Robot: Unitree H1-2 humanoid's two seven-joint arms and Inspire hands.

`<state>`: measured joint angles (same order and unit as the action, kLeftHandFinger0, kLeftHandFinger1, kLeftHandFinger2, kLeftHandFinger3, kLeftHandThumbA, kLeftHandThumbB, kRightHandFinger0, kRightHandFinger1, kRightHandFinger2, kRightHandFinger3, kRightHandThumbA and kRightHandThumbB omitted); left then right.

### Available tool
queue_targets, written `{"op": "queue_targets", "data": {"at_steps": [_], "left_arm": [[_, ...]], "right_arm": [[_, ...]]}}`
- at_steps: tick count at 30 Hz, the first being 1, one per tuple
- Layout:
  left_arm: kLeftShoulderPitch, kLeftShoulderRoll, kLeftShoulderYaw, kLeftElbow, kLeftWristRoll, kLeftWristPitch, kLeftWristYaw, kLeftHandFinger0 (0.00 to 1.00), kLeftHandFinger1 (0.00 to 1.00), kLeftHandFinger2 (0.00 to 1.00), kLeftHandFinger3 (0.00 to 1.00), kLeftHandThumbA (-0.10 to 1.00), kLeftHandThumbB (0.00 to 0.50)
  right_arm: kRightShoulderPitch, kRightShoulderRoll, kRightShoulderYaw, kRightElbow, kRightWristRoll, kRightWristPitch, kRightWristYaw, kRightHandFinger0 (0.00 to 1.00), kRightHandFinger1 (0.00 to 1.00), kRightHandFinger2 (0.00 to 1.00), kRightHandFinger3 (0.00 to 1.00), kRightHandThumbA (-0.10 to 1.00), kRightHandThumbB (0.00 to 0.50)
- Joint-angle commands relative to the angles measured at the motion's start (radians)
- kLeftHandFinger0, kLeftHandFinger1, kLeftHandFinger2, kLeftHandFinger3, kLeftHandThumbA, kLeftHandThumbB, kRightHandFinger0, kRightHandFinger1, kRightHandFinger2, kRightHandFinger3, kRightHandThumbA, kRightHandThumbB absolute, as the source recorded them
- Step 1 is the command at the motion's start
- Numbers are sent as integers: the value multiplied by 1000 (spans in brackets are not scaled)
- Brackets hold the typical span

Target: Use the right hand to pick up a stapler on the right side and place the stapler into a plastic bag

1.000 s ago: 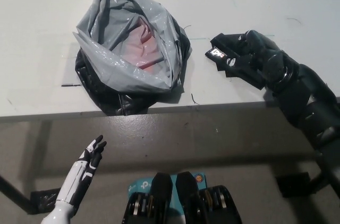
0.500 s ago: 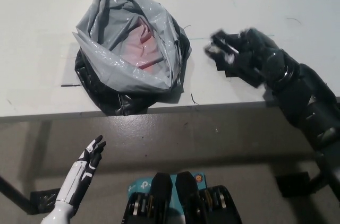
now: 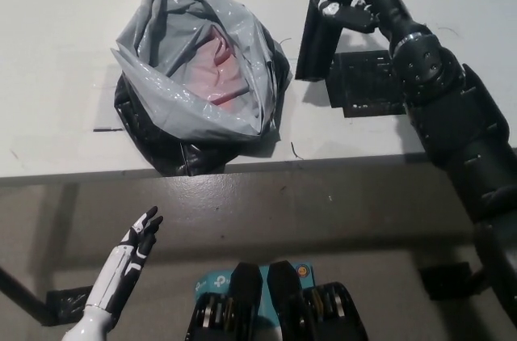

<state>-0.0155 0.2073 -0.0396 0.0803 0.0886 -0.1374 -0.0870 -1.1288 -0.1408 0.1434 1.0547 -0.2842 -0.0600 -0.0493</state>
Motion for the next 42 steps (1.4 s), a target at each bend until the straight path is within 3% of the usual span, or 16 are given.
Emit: {"op": "queue_targets", "data": {"at_steps": [1, 2, 3, 4, 6, 7, 10, 13, 18, 25, 28, 30, 33, 35, 40, 42], "left_arm": [[-4, 12, 9, -38, -17, -15, -13, 1000, 1000, 1000, 1000, 1000, 322], [-3, 12, 9, -39, -20, -15, -16, 1000, 1000, 1000, 1000, 1000, 321], [-3, 11, 8, -40, -18, -16, -15, 1000, 1000, 1000, 1000, 1000, 321], [-3, 10, 8, -39, -16, -19, -13, 1000, 1000, 1000, 1000, 1000, 322], [-3, 11, 7, -36, -14, -24, -13, 1000, 1000, 1000, 1000, 1000, 331], [-4, 11, 6, -35, -12, -23, -12, 1000, 1000, 1000, 1000, 1000, 339], [-6, 9, 7, -30, -14, -24, -11, 1000, 1000, 1000, 1000, 1000, 342], [-1, 8, 8, -35, -16, -21, -11, 1000, 1000, 1000, 1000, 1000, 350], [2, 11, 6, -39, -20, -26, -17, 1000, 1000, 1000, 1000, 1000, 327], [2, 15, 4, -45, -23, -25, -23, 1000, 1000, 1000, 1000, 1000, 317], [-2, 19, 3, -48, -21, -24, -27, 1000, 1000, 1000, 1000, 1000, 325], [-4, 19, 4, -51, -22, -20, -30, 1000, 1000, 1000, 1000, 1000, 322], [-6, 20, 4, -54, -20, -17, -31, 1000, 1000, 1000, 1000, 1000, 321], [-4, 20, 2, -62, -15, -10, -32, 1000, 1000, 1000, 1000, 1000, 307], [-7, 17, 4, -72, -13, 0, -32, 1000, 1000, 1000, 1000, 1000, 312], [-6, 14, 5, -73, -13, -3, -30, 1000, 1000, 1000, 1000, 1000, 321]], "right_arm": [[-98, 14, -29, -74, 33, -31, -31, 0, 120, 369, 990, 306, 357], [-103, 17, -31, -76, 33, -31, -28, 0, 140, 396, 988, 302, 356], [-111, 21, -30, -76, 30, -25, -30, 86, 282, 542, 984, 304, 365], [-122, 28, -28, -78, 25, -12, -34, 148, 310, 524, 979, 304, 367], [-143, 41, -23, -80, 20, -2, -34, 44, 189, 426, 977, 298, 367], [-159, 51, -21, -79, 19, 1, -33, 2, 120, 375, 959, 344, 400], [-188, 68, -16, -62, 14, -19, -41, 0, 100, 362, 913, 325, 395], [-241, 105, 0, -25, 1, -37, -52, 0, 2, 262, 872, 377, 423], [-300, 146, 13, 9, -9, -20, -62, 0, 2, 258, 826, 401, 414], [-375, 206, 29, 40, -16, -27, -82, 0, 0, 219, 663, 351, 389], [-396, 231, 31, 52, -16, -28, -89, 0, 0, 156, 635, 323, 383], [-400, 242, 39, 68, -24, -45, -90, 0, 0, 48, 647, 333, 376], [-394, 254, 52, 94, -34, -61, -101, 0, 0, 0, 665, 344, 370], [-385, 264, 58, 127, -34, -86, -109, 0, 0, 0, 652, 326, 372], [-370, 279, 98, 201, -58, -110, -127, 6, 26, 117, 693, 336, 352], [-356, 284, 127, 231, -80, -115, -137, 0, 24, 133, 652, 298, 345]]}}
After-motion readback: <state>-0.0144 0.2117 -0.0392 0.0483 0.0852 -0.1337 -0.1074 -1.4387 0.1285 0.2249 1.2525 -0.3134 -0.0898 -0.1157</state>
